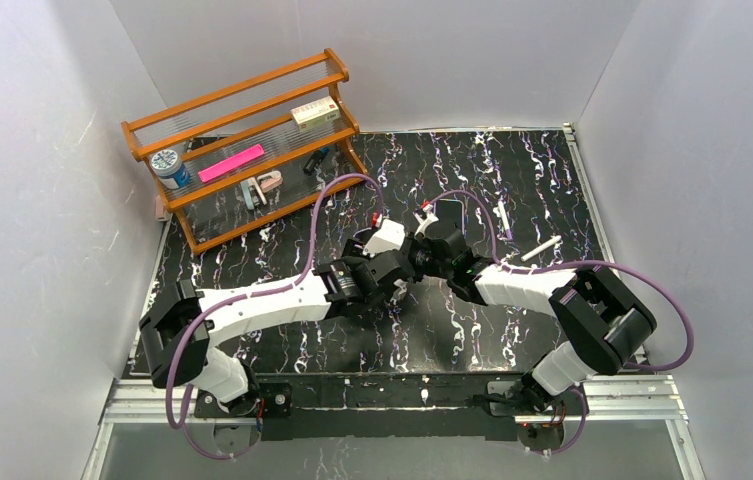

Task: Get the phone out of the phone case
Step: Remove the phone case from the phone, then place the phone at the center of the board.

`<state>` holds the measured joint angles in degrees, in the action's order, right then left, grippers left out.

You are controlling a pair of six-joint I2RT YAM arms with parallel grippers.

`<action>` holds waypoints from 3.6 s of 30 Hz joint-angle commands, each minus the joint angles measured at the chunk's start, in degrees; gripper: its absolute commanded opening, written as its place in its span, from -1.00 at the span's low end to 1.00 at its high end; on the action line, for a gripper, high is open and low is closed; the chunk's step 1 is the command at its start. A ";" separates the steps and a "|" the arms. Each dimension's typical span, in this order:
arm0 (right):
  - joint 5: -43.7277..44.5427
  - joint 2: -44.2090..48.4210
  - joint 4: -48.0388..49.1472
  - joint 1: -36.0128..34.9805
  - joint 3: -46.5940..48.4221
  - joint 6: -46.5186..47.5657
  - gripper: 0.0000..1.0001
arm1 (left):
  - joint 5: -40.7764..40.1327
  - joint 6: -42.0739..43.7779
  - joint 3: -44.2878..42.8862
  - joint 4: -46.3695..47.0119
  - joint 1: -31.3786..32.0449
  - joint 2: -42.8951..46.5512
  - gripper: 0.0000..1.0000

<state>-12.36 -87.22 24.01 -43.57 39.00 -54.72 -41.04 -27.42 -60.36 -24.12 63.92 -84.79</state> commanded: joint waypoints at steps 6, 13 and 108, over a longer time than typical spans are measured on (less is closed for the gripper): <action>-2.13 4.10 6.16 -0.19 1.98 -2.25 -0.97 | -11.27 1.58 1.33 1.19 0.07 -1.20 -0.06; -3.84 5.33 7.47 -0.20 1.88 -3.70 -0.97 | -13.36 1.40 1.92 2.37 0.06 -4.40 -0.15; -0.96 -15.48 -5.78 1.34 14.44 1.13 -0.97 | 16.95 5.62 4.90 -7.81 -29.49 18.32 0.96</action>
<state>-13.63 -100.49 16.45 -41.54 49.95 -51.29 -29.02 -22.81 -58.11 -32.91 36.99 -72.18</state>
